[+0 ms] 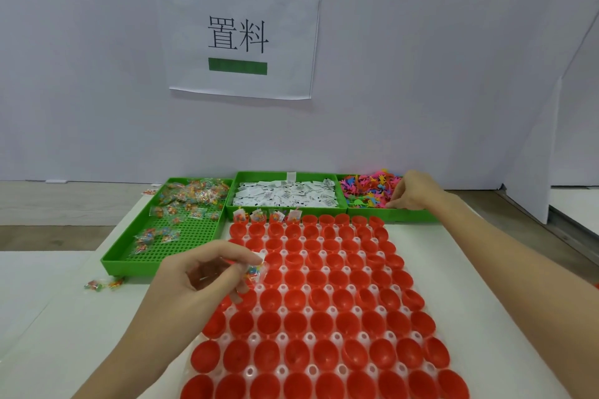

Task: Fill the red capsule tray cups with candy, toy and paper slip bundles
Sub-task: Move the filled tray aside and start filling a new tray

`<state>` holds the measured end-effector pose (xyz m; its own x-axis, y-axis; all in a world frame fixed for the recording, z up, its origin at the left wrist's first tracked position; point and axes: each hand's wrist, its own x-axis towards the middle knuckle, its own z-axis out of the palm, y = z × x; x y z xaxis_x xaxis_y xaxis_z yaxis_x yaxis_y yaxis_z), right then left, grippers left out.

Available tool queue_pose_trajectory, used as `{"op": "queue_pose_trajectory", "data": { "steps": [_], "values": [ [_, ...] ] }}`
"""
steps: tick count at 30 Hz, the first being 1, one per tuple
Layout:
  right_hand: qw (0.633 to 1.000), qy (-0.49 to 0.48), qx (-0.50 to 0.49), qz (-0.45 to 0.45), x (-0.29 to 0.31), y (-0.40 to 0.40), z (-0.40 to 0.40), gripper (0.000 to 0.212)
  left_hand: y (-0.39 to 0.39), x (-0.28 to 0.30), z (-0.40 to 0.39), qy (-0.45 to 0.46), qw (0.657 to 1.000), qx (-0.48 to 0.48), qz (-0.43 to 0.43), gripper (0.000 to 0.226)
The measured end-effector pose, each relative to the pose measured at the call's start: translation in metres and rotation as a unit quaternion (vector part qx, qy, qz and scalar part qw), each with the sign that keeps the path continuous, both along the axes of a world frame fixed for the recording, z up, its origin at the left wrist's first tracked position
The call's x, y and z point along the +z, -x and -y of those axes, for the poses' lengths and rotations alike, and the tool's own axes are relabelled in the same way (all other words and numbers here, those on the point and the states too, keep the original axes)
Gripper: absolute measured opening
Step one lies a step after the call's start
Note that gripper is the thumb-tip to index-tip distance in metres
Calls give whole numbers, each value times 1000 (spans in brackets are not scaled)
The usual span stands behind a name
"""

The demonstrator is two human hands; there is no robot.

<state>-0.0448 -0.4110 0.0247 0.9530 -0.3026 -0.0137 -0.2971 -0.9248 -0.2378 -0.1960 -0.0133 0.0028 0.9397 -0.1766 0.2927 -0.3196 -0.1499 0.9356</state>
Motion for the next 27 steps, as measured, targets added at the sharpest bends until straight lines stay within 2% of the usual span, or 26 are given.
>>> {"op": "queue_pose_trajectory", "data": {
  "steps": [6, 11, 16, 21, 24, 27],
  "values": [
    [999, 43, 15, -5, 4, -1, 4, 11, 0, 1, -2, 2, 1000, 5, -9, 19],
    [997, 36, 29, 54, -2, 3, 10, 15, 0, 2, -2, 7, 1000, -1, -8, 21],
    [983, -92, 46, 150, 0, 20, 4, 17, 1, 6, -3, 20, 1000, -9, -9, 20],
    [937, -251, 99, 222, 11, 61, -34, 18, 4, 8, 0, 31, 999, -12, -23, 14],
    [915, -285, 151, 243, 13, 92, -68, 21, 7, 8, 3, 44, 998, -16, -28, 16],
    [890, -306, 198, 273, 6, 125, -100, 26, 8, 10, 5, 70, 997, -25, -24, 29]
  ]
}}
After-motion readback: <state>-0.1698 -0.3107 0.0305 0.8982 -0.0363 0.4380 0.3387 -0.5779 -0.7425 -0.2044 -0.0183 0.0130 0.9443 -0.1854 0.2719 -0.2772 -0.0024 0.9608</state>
